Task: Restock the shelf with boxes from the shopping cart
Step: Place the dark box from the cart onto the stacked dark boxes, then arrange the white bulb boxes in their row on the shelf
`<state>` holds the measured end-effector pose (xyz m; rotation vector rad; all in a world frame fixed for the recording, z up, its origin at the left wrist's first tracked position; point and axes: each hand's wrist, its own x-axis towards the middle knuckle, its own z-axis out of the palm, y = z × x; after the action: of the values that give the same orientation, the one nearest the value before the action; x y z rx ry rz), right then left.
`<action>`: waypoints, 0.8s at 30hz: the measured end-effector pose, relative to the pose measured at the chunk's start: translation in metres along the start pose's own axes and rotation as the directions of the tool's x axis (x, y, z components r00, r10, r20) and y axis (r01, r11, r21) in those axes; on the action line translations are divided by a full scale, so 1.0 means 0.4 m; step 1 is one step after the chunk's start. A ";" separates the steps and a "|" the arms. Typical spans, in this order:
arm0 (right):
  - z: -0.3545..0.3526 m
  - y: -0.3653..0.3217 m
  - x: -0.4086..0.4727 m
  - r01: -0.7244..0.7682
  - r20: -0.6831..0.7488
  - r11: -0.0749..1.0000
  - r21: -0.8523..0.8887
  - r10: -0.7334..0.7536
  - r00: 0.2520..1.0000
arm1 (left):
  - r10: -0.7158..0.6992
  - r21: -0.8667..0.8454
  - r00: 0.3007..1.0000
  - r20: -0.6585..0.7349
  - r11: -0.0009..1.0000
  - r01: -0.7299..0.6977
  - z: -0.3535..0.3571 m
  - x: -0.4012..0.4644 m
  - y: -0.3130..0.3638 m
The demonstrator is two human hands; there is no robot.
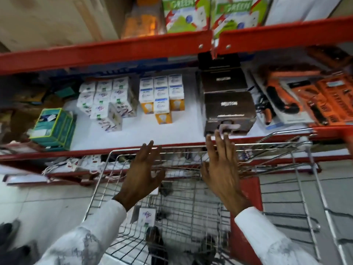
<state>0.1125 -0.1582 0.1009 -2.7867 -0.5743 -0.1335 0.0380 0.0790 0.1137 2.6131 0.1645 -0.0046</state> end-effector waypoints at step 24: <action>0.567 -0.400 -0.046 0.078 0.675 0.997 0.005 -0.061 0.735 | -0.167 0.489 0.835 0.525 0.862 -0.135 0.221 -0.073 -0.504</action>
<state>0.0388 0.0439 -0.0755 -2.7775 -0.8351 0.9106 -0.0124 0.2045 -0.0622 2.9948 -0.0336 -0.9312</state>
